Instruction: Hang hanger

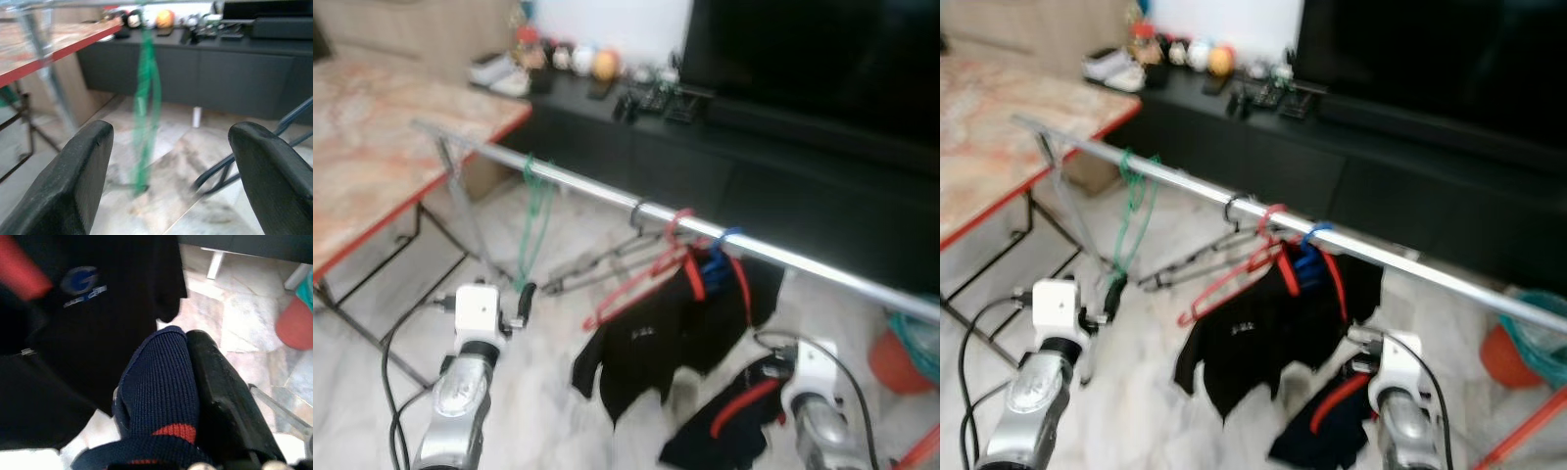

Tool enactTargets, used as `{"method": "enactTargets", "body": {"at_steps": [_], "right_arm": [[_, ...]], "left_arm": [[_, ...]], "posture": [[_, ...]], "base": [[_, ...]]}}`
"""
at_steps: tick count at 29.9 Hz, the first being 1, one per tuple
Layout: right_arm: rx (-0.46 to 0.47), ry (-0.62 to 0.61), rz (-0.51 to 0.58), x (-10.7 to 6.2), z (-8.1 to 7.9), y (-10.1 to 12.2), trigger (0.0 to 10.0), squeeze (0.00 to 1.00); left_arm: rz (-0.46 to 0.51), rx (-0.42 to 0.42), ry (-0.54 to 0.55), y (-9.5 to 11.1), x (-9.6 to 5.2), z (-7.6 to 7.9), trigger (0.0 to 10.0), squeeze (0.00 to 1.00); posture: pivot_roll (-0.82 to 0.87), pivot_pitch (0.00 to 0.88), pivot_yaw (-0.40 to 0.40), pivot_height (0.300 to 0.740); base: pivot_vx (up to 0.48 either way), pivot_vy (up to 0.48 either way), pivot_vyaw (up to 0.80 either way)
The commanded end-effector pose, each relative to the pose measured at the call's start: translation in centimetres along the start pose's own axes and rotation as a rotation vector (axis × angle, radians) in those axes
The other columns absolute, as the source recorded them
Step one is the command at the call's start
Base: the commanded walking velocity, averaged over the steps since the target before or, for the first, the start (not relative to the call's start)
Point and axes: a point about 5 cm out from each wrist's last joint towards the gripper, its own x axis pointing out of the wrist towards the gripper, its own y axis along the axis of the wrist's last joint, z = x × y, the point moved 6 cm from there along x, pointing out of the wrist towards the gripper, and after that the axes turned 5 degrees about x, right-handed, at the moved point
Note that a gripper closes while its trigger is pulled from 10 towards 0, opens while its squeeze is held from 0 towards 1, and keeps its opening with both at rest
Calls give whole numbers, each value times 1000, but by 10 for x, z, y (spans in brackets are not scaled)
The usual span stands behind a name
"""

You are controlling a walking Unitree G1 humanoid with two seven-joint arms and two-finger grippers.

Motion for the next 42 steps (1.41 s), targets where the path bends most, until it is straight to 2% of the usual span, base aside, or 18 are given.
{"method": "enactTargets", "body": {"at_steps": [1,6,12,15,16,17,18,19,22,25,26,27,32,35,37,42], "right_arm": [[-6,-19,-11,-1,10,-2,10000,0],[-8,-22,-22,-1,10,-4,10000,0],[4,-27,-7,-2,10,-2,10000,0],[1,-30,-16,-3,11,-5,10000,0],[4,-31,-17,-3,12,-5,10000,0],[5,-31,-18,-3,12,-6,10000,0],[5,-31,-18,-3,12,-6,10000,0],[2,-31,-20,-3,12,-6,10000,0],[3,-29,-20,-3,12,-6,10000,0],[4,-27,-20,-2,11,-5,10000,0],[3,-25,-19,-2,10,-4,10000,0],[3,-25,-19,-2,10,-4,10000,0],[-1,-27,-16,-1,13,-1,10000,0],[-2,-28,-15,0,13,0,10000,0],[-4,-29,-11,0,14,2,10000,0],[-4,-37,-1,1,19,6,10000,0]], "left_arm": [[6,-18,-34,3,1,9,10000,0],[12,-20,-72,5,2,16,10000,0],[38,-41,-104,14,2,18,10000,0],[59,-89,-183,28,0,28,10000,0],[75,-111,-244,38,-1,35,10000,0],[77,-107,-308,45,-3,43,10000,0],[77,-107,-308,45,-3,43,10000,0],[68,-79,-363,47,-5,47,10000,0],[32,1,-407,42,-4,43,10000,0],[3,46,-396,36,1,36,10000,0],[-28,105,-364,32,8,29,10000,0],[-36,121,-356,32,11,27,10000,0],[-12,124,-397,50,29,35,10000,0],[-30,138,-418,47,34,41,10000,0],[-49,161,-447,40,41,50,10000,0],[-79,147,-463,34,47,61,10000,0]], "posture": [[52,11,-30,740],[52,11,-30,740],[55,15,-30,740],[57,16,-31,740],[58,22,-32,740],[62,22,-32,740],[62,22,-32,740],[62,22,-33,740],[64,23,-36,740],[64,23,-36,740],[62,23,-40,740],[64,24,-44,740],[56,16,-53,740],[52,16,-54,740],[41,11,-57,740],[27,2,-56,740]], "base": [[315,0,-800],[279,0,-798],[0,0,0],[0,0,0],[0,0,0],[0,0,0],[0,0,0],[0,0,0],[0,0,0],[0,0,0],[0,0,0],[0,0,0],[0,0,0],[0,0,0],[0,0,0],[0,0,0]]}}
